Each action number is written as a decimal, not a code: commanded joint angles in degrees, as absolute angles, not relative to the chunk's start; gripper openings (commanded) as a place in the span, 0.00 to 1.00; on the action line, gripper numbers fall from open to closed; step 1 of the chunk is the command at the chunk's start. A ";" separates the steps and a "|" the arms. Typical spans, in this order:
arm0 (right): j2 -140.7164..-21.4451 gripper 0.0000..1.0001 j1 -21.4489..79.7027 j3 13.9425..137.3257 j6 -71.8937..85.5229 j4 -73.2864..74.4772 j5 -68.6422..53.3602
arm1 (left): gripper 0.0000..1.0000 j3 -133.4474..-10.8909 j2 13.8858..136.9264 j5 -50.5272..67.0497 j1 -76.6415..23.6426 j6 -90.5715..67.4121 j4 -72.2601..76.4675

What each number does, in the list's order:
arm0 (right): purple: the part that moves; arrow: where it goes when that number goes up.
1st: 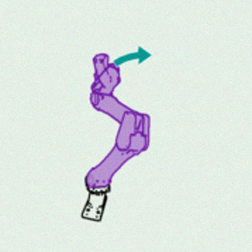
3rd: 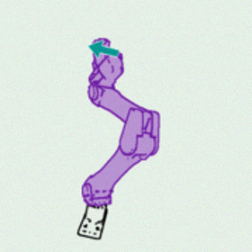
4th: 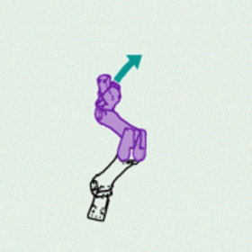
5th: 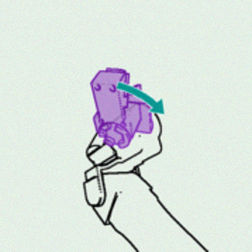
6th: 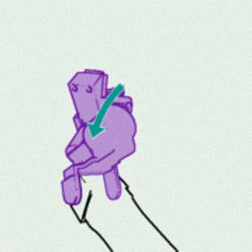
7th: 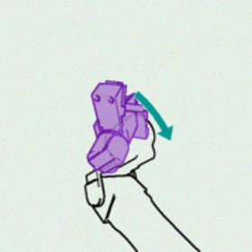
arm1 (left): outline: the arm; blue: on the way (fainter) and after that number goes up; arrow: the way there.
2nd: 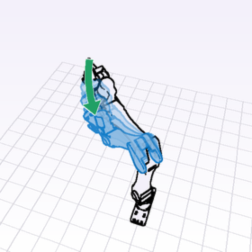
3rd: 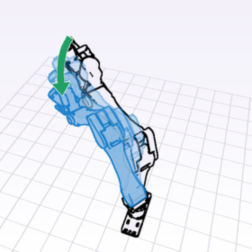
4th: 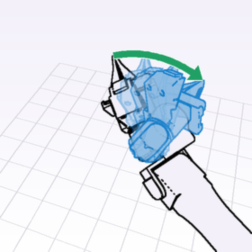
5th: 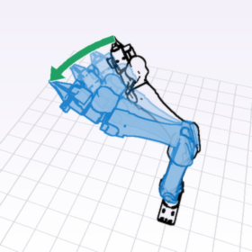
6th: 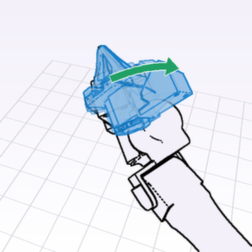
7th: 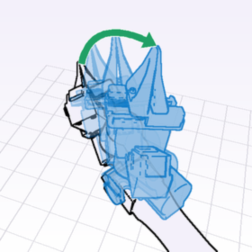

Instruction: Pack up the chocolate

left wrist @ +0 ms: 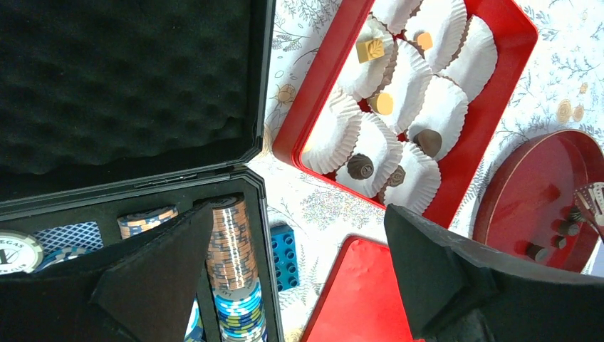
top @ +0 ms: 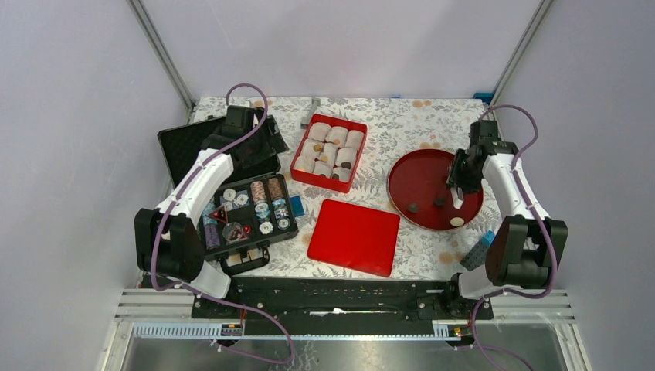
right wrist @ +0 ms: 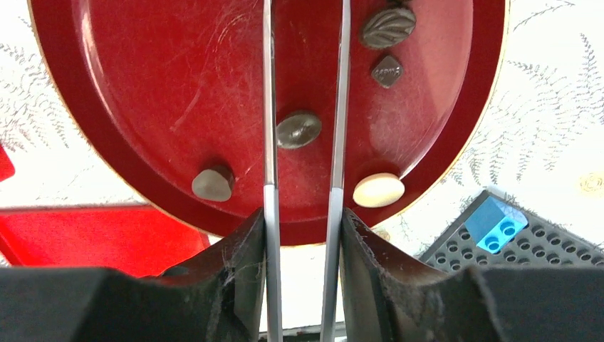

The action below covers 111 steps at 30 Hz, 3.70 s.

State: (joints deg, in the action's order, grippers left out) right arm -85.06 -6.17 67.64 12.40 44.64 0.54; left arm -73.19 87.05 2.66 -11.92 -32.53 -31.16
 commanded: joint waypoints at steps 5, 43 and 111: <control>-79.45 0.26 -6.33 69.88 13.40 49.82 -3.93 | 0.99 -73.31 85.19 4.08 -11.51 -33.10 -27.86; -110.53 0.26 30.37 113.39 20.68 45.75 -3.75 | 0.99 -73.60 81.50 0.45 -11.60 -31.89 -29.97; -100.75 0.18 21.79 111.67 15.98 50.05 7.59 | 0.99 -73.10 82.97 1.26 -10.63 -32.29 -29.70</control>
State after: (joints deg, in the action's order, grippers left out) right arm -116.81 28.45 124.55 16.91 51.92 1.63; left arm -72.29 82.35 -0.58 -11.00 -31.57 -32.88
